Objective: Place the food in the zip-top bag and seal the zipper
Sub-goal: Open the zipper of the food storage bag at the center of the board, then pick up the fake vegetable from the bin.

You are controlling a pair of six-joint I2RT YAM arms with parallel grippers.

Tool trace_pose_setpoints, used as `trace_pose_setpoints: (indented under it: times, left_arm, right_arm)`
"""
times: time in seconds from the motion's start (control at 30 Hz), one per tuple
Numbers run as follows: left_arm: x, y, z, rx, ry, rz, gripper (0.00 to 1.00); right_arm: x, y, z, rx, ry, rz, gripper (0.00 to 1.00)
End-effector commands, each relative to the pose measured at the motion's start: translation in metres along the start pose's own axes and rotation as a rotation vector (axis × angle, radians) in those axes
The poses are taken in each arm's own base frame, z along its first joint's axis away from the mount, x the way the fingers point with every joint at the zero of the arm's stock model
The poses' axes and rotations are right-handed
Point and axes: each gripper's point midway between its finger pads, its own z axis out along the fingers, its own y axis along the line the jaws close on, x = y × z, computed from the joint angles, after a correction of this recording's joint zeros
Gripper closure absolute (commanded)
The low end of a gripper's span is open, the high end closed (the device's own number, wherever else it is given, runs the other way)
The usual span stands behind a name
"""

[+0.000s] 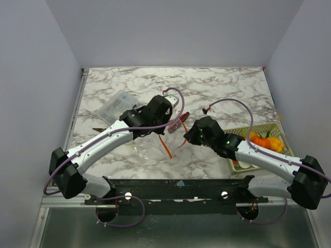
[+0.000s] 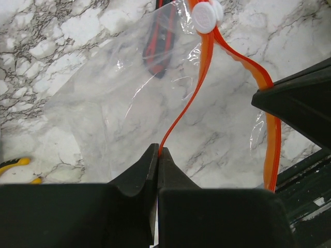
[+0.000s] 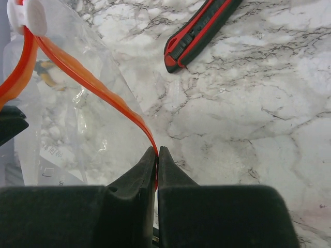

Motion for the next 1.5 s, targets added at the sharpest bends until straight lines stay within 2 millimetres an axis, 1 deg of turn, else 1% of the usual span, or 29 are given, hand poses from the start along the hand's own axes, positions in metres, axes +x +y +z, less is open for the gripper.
trace_pose_setpoints:
  times: [0.0,0.1,0.23,0.33,0.4,0.5,0.57,0.6,0.67,0.7,0.77,0.87,0.93,1.0,1.1,1.13,1.2,1.3,1.4,1.47]
  left_arm:
    - [-0.002,-0.017,0.002,0.083,-0.007,-0.002,1.00]
    - [-0.002,-0.016,0.005,0.071,0.003,-0.017,1.00]
    - [0.000,-0.012,0.008,0.051,0.016,-0.025,1.00]
    - [-0.002,-0.007,0.007,0.039,0.008,-0.035,1.00]
    - [-0.004,-0.001,0.007,0.031,0.004,-0.056,1.00]
    - [-0.005,0.003,0.008,0.053,0.010,-0.093,1.00]
    - [-0.006,0.003,0.008,0.078,0.014,-0.118,1.00]
    - [-0.006,0.003,0.008,0.090,0.016,-0.126,1.00]
    - [-0.006,0.004,0.009,0.094,0.020,-0.134,1.00]
    - [-0.007,0.005,0.010,0.090,0.021,-0.137,1.00]
    - [-0.006,0.000,0.009,0.120,0.026,-0.138,1.00]
    - [-0.006,-0.003,0.008,0.140,0.026,-0.141,1.00]
    - [-0.006,-0.004,0.008,0.148,0.027,-0.144,1.00]
    - [-0.007,-0.005,0.007,0.156,0.025,-0.147,1.00]
    - [-0.008,-0.007,0.005,0.174,0.023,-0.151,1.00]
    - [-0.009,-0.007,0.004,0.179,0.021,-0.154,1.00]
    - [-0.009,-0.008,0.003,0.188,0.018,-0.159,1.00]
    - [-0.010,-0.008,0.002,0.204,0.016,-0.168,1.00]
    - [-0.012,-0.011,-0.001,0.229,0.010,-0.178,1.00]
    - [-0.013,-0.013,-0.003,0.244,0.007,-0.182,1.00]
  right_arm:
    - [-0.009,0.006,-0.003,0.019,0.002,-0.072,0.90]
    - [-0.013,0.013,-0.007,0.021,0.022,-0.094,0.84]
    - [-0.022,0.017,-0.018,0.025,0.019,-0.112,0.69]
    - [-0.030,0.013,-0.028,0.058,0.003,-0.120,0.59]
    - [-0.035,0.008,-0.036,0.084,-0.011,-0.125,0.56]
    - [-0.046,-0.001,-0.048,0.139,-0.048,-0.128,0.51]
    - [-0.057,-0.023,-0.059,0.260,-0.093,-0.124,0.48]
    - [-0.066,-0.036,-0.065,0.336,-0.138,-0.110,0.47]
    - [-0.078,-0.064,-0.080,0.471,-0.188,-0.080,0.41]
    - [-0.083,-0.081,-0.086,0.531,-0.201,-0.052,0.41]
    - [-0.093,-0.113,-0.096,0.624,-0.205,0.017,0.42]
    - [-0.100,-0.168,-0.109,0.736,-0.178,0.134,0.43]
    - [-0.101,-0.193,-0.119,0.808,-0.160,0.188,0.45]
    - [-0.096,-0.210,-0.125,0.873,-0.139,0.209,0.45]
    - [-0.089,-0.219,-0.121,0.912,-0.093,0.254,0.46]
    - [-0.083,-0.225,-0.120,0.933,-0.065,0.294,0.47]
    - [-0.067,-0.230,-0.112,0.934,0.013,0.339,0.49]
    - [-0.049,-0.236,-0.106,0.957,0.086,0.348,0.49]
    - [-0.048,-0.243,-0.111,0.997,0.086,0.322,0.49]
    - [-0.044,-0.242,-0.109,0.989,0.116,0.315,0.49]
